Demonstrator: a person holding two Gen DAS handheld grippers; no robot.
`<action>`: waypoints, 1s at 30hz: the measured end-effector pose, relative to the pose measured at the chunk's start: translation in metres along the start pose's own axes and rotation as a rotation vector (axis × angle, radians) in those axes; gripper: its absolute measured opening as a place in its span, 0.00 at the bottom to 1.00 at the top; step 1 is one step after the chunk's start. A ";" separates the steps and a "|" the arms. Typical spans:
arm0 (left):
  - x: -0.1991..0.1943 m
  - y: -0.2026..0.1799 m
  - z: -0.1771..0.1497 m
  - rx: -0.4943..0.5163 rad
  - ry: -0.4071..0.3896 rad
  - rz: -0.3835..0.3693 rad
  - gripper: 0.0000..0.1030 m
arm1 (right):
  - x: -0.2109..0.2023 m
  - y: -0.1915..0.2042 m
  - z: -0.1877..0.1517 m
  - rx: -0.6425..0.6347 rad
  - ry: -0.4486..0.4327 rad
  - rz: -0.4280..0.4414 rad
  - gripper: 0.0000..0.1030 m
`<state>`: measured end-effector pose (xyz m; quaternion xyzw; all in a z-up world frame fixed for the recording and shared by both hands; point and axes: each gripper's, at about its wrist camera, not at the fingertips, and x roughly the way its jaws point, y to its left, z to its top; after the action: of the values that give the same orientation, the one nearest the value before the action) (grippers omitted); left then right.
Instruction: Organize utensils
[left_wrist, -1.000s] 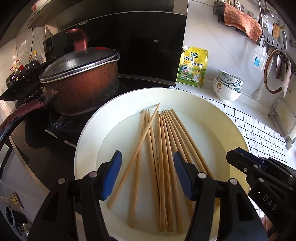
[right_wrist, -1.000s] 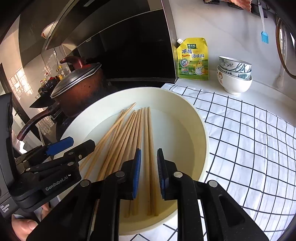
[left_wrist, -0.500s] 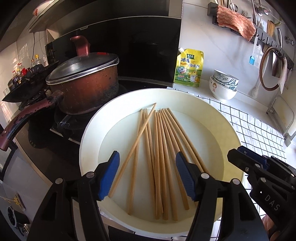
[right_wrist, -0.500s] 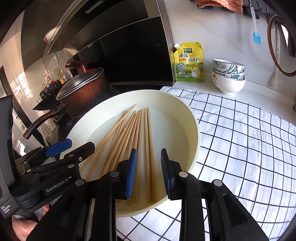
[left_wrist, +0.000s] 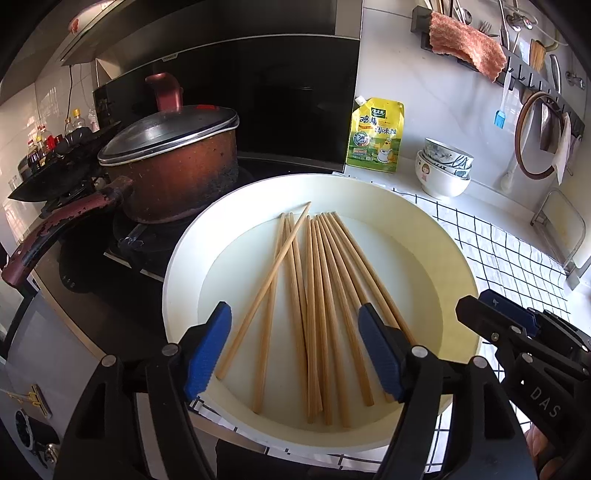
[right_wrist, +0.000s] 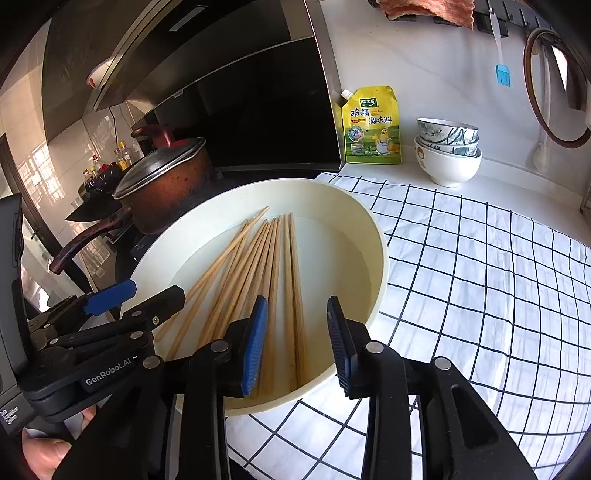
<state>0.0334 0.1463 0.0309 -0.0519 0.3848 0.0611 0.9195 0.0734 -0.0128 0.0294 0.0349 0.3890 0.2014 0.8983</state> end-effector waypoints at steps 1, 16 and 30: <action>0.000 0.000 0.000 0.000 0.000 0.000 0.70 | 0.000 0.000 -0.001 0.001 0.000 0.001 0.35; -0.006 -0.001 0.000 0.001 -0.010 0.008 0.78 | -0.006 -0.004 -0.002 0.015 -0.014 -0.003 0.43; -0.010 -0.001 0.003 0.009 -0.012 0.022 0.87 | -0.008 -0.004 -0.002 0.016 -0.018 0.000 0.45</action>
<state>0.0284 0.1449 0.0400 -0.0432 0.3803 0.0699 0.9212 0.0681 -0.0199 0.0322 0.0440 0.3828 0.1978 0.9013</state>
